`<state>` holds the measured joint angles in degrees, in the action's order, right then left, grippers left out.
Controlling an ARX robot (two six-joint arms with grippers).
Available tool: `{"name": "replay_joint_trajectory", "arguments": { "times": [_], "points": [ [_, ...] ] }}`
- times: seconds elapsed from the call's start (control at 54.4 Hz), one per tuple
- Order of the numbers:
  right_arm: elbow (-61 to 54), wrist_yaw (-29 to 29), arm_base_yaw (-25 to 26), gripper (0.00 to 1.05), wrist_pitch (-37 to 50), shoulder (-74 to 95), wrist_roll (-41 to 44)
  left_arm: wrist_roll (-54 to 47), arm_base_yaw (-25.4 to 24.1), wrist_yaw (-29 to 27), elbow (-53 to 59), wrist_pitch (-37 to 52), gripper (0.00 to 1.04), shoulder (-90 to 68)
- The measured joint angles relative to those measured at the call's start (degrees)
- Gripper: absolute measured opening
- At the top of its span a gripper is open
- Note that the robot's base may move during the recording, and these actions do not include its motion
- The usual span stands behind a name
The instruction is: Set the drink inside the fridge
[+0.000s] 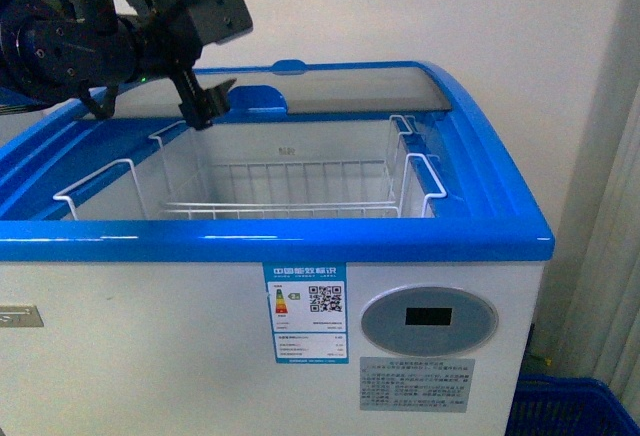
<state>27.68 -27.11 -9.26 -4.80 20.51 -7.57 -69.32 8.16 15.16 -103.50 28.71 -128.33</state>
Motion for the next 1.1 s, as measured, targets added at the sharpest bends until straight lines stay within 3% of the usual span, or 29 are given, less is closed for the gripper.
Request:
{"name": "replay_joint_trajectory", "arguments": {
  "times": [0.184,0.312,0.496,0.68,0.808,0.863,0.973,1.01,1.102],
  "points": [
    [0.00,-0.09,0.00,0.46,0.00,0.00,0.00,8.35,0.31,-6.91,2.78,8.13,0.97,2.56],
    [0.00,-0.04,0.00,0.46,0.00,0.00,0.02,23.10,0.35,-12.85,16.22,4.59,0.97,13.16],
    [0.00,-0.04,0.00,0.46,0.00,0.00,0.00,38.64,0.66,-13.84,33.20,-1.73,0.97,28.46],
    [0.00,-0.07,0.00,0.46,0.00,0.00,0.00,58.95,1.75,-11.67,62.34,-13.92,0.97,60.50],
    [0.00,-0.07,0.00,0.46,0.00,0.00,0.00,64.92,2.19,-22.05,75.56,-11.67,0.82,77.83],
    [1.11,4.26,1.51,0.46,-3.06,0.96,0.66,66.18,0.96,-22.43,80.11,-13.77,0.75,85.44],
    [10.29,28.39,11.19,0.46,-22.27,5.77,9.44,67.78,-6.14,-16.24,89.74,-21.55,0.57,103.41],
    [12.13,33.51,12.46,0.46,-26.25,6.93,12.66,68.15,-7.04,-16.22,91.36,-21.90,0.52,106.47],
    [14.32,40.35,11.91,0.46,-28.04,10.73,19.93,68.61,-7.72,-15.63,93.07,-21.90,0.40,110.25]
  ]
}}
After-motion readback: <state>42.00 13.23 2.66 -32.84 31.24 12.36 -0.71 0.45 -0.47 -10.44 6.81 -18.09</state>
